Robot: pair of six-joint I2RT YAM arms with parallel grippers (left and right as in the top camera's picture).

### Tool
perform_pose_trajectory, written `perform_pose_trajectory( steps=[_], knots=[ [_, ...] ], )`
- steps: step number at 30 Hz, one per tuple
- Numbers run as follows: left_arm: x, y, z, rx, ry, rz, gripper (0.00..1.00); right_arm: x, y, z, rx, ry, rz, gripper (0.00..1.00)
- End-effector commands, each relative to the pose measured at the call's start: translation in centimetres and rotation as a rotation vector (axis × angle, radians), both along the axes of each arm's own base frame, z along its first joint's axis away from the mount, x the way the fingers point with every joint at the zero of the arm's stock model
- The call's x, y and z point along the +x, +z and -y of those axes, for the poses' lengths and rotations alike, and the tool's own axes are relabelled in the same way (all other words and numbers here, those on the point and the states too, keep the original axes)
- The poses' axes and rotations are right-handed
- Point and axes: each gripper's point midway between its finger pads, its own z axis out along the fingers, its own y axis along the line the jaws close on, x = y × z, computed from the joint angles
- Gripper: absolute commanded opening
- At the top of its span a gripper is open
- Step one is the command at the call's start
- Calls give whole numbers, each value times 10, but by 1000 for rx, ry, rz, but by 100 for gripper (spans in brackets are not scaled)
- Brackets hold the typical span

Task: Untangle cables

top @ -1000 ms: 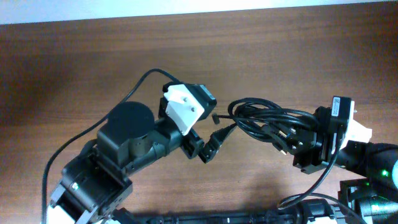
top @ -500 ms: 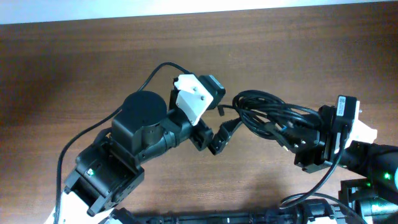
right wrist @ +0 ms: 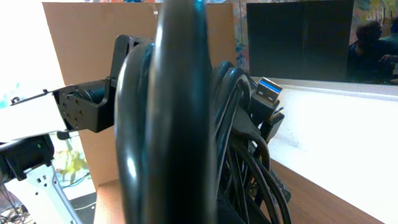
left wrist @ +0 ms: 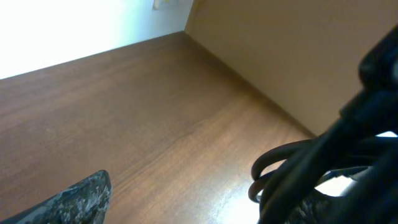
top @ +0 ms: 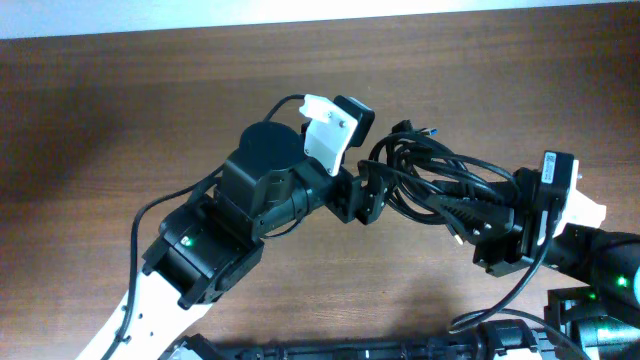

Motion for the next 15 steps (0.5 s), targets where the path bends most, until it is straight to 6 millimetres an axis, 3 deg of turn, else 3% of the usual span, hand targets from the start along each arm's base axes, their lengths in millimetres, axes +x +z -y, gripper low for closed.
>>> perform_pose_trajectory(
  steps=[1, 6, 11, 15],
  knots=[
    [-1, -5, 0, 14, 3, -40, 86, -8, 5, -2, -1, 20, 17, 4],
    [-11, -32, -9, 99, 4, -129, 92, 3, 10, 5, 46, -45, -14, 4],
    [-16, -44, -14, 140, 4, -172, 93, 11, 12, 9, 69, -92, -23, 4],
    [-21, -46, -19, 196, -40, -108, 99, 34, -4, 20, 100, -199, -150, 4]
  ],
)
